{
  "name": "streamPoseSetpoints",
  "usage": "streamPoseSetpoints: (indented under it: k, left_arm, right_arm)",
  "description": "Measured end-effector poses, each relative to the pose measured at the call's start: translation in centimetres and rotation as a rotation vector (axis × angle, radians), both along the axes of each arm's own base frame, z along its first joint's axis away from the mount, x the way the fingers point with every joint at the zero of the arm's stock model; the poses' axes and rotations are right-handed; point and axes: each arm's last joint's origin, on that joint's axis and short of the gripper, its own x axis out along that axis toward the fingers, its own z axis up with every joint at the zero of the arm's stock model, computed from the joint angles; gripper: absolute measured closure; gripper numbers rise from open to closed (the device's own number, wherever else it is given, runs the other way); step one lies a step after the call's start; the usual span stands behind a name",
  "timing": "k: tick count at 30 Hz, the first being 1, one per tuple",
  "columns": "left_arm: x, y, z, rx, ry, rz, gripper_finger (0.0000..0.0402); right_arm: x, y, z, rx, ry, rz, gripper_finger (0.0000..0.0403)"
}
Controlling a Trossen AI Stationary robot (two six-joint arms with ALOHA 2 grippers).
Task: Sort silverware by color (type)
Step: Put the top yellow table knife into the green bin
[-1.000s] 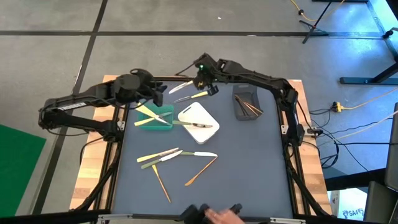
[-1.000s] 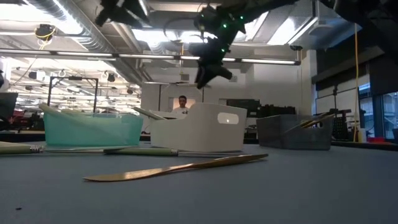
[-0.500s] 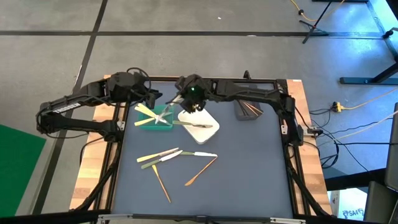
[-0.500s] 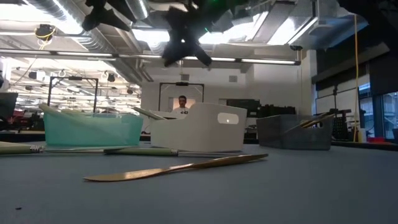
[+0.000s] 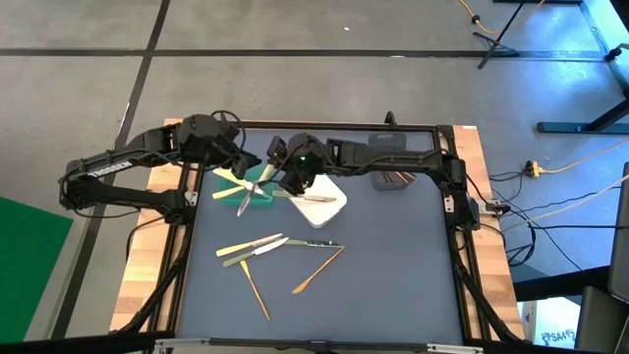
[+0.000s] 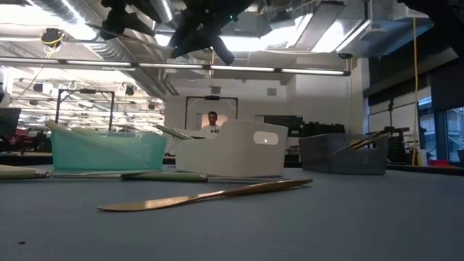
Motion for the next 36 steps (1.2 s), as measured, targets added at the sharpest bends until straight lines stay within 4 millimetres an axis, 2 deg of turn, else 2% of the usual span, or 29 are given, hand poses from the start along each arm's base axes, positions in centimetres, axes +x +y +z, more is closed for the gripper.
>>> streamPoseSetpoints:
  k: [5,20,36]
  left_arm:
    - [0.0,-0.4,-0.3,-0.012,0.036,-0.024,0.0264]
    - [2.5,-0.3,-2.0,-0.019,0.143,-0.028,0.0264]
    - [2.6,-0.2,-2.1,-0.009,0.15,-0.015,0.0264]
  right_arm:
    - [0.3,0.0,0.5,-0.009,-0.055,-0.006,0.0368]
    - [0.5,-0.1,0.9,-0.015,-0.11,-0.009,0.0368]
    - [0.4,-0.1,0.7,-0.058,-0.075,0.02,0.0368]
